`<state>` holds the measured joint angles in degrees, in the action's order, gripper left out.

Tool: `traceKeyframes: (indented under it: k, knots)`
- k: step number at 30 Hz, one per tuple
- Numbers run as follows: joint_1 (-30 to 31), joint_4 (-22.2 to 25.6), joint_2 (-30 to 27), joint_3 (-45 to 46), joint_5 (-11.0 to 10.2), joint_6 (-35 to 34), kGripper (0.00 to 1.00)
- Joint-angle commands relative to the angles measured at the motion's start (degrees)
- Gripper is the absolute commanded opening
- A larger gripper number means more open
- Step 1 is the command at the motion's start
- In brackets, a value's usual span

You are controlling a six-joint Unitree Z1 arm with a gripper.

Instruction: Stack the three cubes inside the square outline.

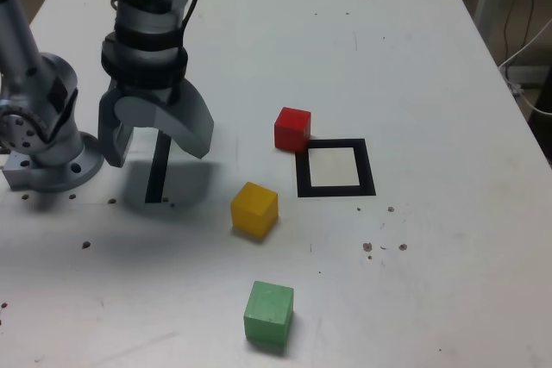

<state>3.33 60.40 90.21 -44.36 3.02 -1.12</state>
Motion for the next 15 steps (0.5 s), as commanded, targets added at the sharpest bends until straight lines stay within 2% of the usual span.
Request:
traceKeyframes:
  k: [1,9,15]
  knots:
    - [-0.08,0.30,-0.06,-0.48,0.56,0.51,1.00]
    - [-0.08,0.52,-0.39,-1.55,1.88,1.21,1.00]
    - [-0.08,0.57,0.08,-3.45,1.32,1.69,1.00]
